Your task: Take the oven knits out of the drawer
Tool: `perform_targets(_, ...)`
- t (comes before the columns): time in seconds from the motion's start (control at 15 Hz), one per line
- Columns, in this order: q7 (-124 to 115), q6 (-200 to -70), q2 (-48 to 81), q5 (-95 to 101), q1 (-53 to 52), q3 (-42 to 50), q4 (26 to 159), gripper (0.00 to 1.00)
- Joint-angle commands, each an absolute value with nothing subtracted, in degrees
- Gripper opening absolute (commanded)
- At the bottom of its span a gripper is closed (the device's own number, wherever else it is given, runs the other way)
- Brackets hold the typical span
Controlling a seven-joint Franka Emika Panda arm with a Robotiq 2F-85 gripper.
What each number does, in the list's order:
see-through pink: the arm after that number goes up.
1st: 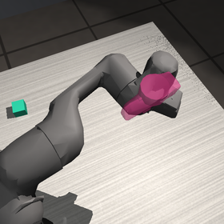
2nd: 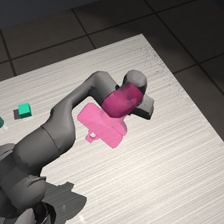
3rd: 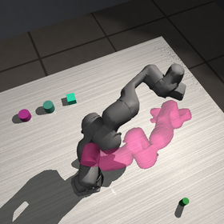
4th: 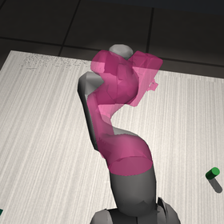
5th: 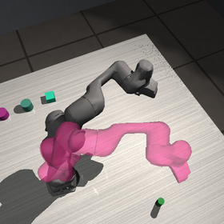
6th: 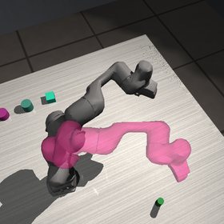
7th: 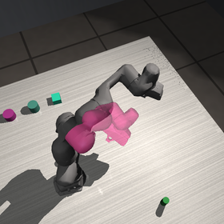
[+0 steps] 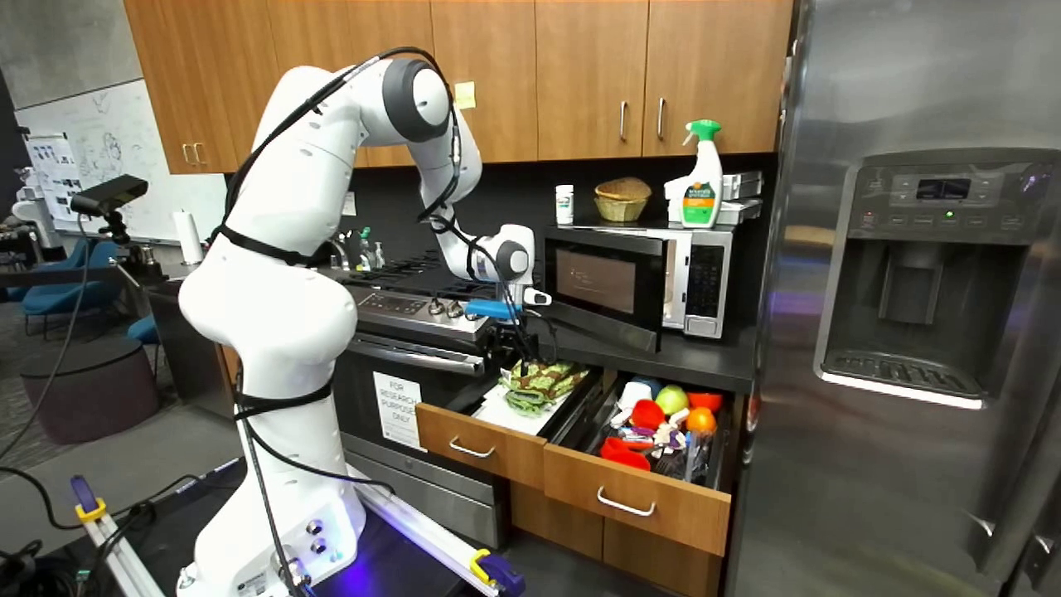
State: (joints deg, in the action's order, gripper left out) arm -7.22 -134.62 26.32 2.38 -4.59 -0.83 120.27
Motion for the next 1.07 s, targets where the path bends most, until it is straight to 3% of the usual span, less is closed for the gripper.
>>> perform_targets(0.0, -0.85, -132.63, 28.54, -0.23, -3.01, -3.17, 117.76, 1.0)
perform_targets(1.0, -4.32, -139.16, 44.48, 3.93, -9.06, -1.79, 103.92, 1.0)
